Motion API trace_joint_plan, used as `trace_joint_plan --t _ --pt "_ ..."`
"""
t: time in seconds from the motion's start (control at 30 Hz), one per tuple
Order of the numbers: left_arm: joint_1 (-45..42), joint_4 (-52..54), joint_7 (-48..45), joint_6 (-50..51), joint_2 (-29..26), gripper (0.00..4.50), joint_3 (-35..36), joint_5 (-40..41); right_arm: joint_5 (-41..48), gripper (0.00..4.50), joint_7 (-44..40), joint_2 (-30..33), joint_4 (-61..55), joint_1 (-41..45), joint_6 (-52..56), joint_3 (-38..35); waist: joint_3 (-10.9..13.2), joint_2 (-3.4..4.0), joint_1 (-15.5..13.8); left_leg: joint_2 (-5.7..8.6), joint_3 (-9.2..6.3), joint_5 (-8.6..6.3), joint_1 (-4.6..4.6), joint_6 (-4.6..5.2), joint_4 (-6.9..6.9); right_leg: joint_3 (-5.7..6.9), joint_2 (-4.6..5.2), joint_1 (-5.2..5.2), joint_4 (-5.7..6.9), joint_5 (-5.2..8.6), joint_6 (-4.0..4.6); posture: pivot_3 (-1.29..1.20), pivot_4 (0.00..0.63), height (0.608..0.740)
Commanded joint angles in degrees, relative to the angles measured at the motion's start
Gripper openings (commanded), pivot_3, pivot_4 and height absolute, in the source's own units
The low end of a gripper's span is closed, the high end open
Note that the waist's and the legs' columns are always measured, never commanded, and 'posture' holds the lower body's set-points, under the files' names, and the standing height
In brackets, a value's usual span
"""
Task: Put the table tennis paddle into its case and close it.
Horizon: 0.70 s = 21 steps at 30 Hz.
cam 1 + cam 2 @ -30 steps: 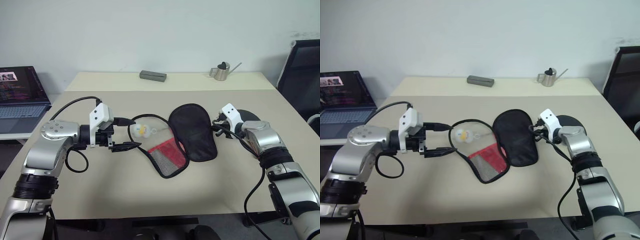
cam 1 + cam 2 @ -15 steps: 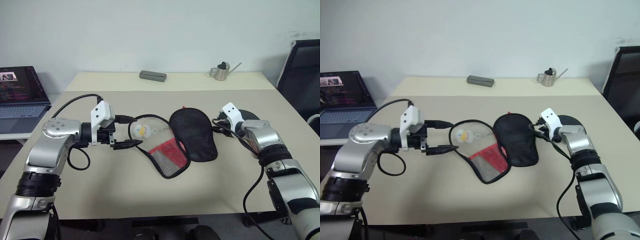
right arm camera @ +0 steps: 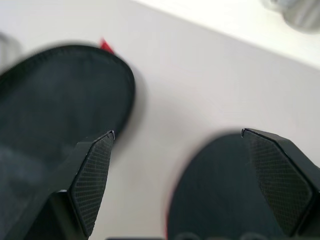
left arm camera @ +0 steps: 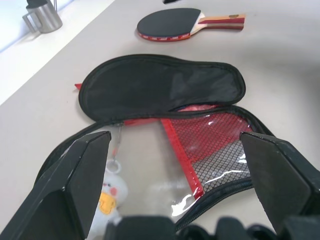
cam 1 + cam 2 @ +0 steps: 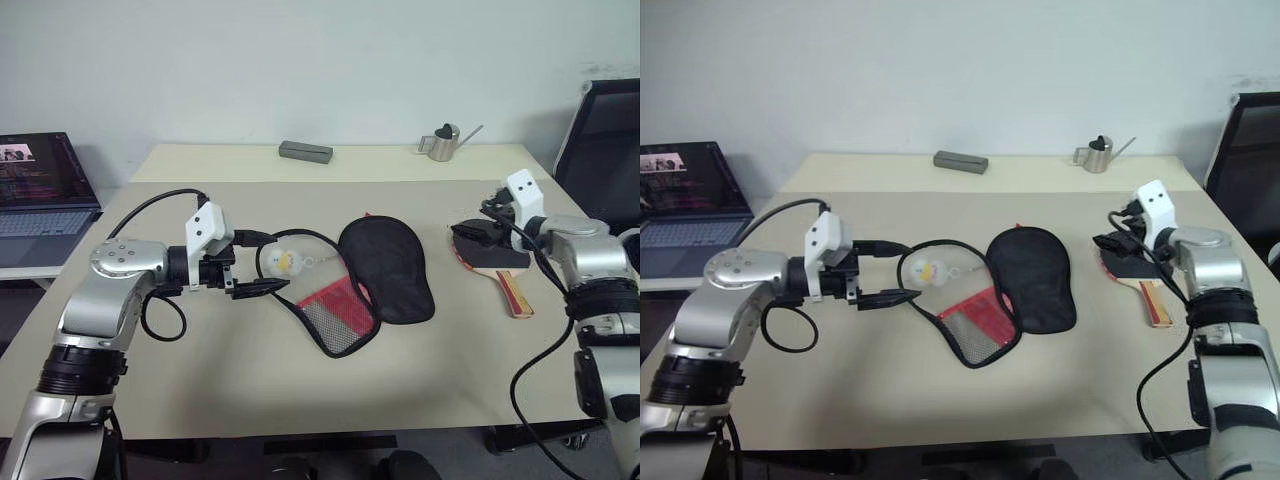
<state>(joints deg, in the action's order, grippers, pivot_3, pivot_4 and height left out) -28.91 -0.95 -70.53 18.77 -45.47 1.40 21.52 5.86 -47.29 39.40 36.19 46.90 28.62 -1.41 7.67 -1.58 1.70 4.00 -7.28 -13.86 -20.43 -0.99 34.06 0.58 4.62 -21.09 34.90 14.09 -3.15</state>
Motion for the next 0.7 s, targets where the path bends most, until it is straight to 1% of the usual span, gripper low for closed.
trace_joint_plan --t 0.03,0.23,0.4,0.5,0.7 --pt "-0.9 3.1 -0.5 1.2 0.1 4.50 0.0 1.8 1.9 4.47 1.2 2.6 -6.9 -3.9 5.1 -3.5 0.0 0.03 0.0 0.00 0.01 0.00 0.00 0.00 0.00 0.00 0.01 0.00 0.01 0.00 0.00 0.00 0.150 0.740" --pt "-1.9 4.9 -2.0 3.4 0.6 4.50 -1.2 3.2 3.8 4.47 6.5 2.8 -17.3 -13.5 11.9 -8.3 0.0 0.03 -0.1 0.01 0.04 0.00 -0.04 0.00 0.02 -0.01 0.04 -0.01 0.02 0.01 -0.01 0.00 0.150 0.740" --pt "-4.0 3.7 -2.8 3.8 0.9 4.50 -1.8 3.6 4.6 4.47 9.5 2.3 -21.8 -19.2 15.1 -10.5 0.0 0.03 -0.1 -0.04 0.09 0.02 -0.02 0.03 0.03 -0.01 0.03 0.02 0.02 0.14 -0.19 0.00 0.150 0.740" --pt "-5.1 2.9 -3.2 3.5 1.2 4.50 -2.3 3.3 4.9 4.47 11.4 1.7 -21.6 -20.5 15.0 -10.9 0.0 0.02 -0.1 -0.03 0.14 0.04 -0.02 0.06 0.04 -0.02 0.03 0.02 0.01 0.14 -0.20 0.00 0.150 0.740" --pt "-6.9 0.0 -3.7 1.8 2.0 4.50 -3.5 2.0 3.0 4.47 15.5 0.0 -12.5 -18.0 9.3 -9.4 0.0 0.02 -0.1 -0.05 0.21 0.08 -0.01 0.11 0.05 -0.04 0.02 0.03 0.01 0.14 -0.20 0.00 0.150 0.740"
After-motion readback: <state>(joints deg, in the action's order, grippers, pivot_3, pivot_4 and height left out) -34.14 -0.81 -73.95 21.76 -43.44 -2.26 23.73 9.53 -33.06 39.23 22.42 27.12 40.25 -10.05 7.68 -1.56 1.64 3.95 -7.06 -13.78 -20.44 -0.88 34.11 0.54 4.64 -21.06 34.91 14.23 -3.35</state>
